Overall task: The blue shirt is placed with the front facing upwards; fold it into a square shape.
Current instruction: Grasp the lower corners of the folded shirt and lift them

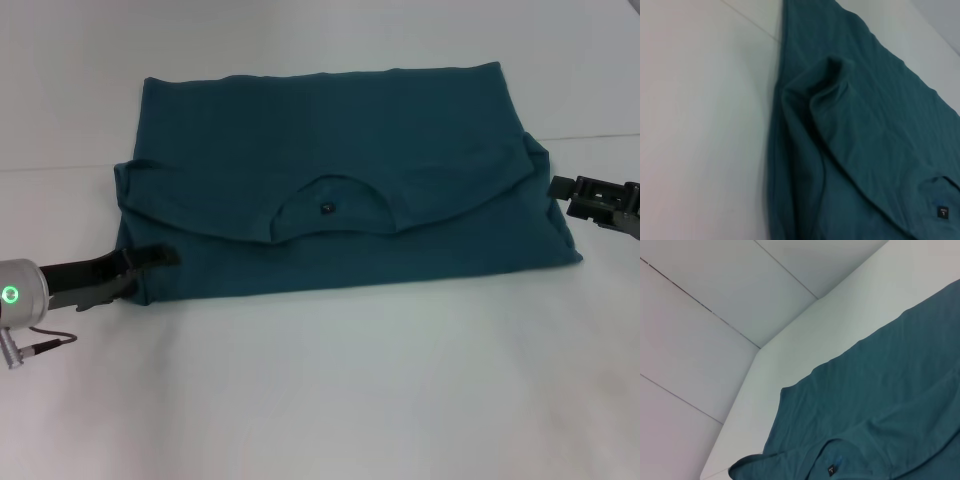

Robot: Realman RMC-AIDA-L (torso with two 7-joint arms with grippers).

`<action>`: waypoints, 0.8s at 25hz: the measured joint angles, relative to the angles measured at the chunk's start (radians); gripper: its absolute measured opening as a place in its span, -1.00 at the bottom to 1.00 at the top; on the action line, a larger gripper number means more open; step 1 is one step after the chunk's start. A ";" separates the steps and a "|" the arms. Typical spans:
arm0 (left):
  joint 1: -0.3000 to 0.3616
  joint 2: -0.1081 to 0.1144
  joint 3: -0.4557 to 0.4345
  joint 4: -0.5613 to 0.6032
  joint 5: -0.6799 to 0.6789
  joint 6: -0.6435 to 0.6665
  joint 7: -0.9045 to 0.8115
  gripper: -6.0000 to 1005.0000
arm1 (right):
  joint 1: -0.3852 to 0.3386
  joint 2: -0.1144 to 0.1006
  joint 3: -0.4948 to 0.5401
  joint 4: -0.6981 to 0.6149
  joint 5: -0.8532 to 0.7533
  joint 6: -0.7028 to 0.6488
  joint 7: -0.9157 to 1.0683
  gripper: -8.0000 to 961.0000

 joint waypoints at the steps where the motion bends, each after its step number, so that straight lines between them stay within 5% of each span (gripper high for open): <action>1: -0.001 0.000 0.000 0.000 0.000 0.000 0.000 0.70 | -0.001 0.000 0.000 0.000 0.001 0.000 0.000 0.50; 11: -0.005 0.005 0.000 0.000 0.023 -0.011 -0.014 0.71 | -0.005 0.000 0.000 0.000 0.005 0.000 0.000 0.50; 16: -0.026 0.007 0.017 0.018 0.147 -0.005 -0.090 0.57 | -0.004 0.000 0.003 0.000 0.005 0.000 0.000 0.50; 20: -0.033 -0.002 0.023 0.043 0.195 0.000 -0.106 0.28 | -0.003 0.000 0.014 0.000 0.005 -0.004 0.000 0.50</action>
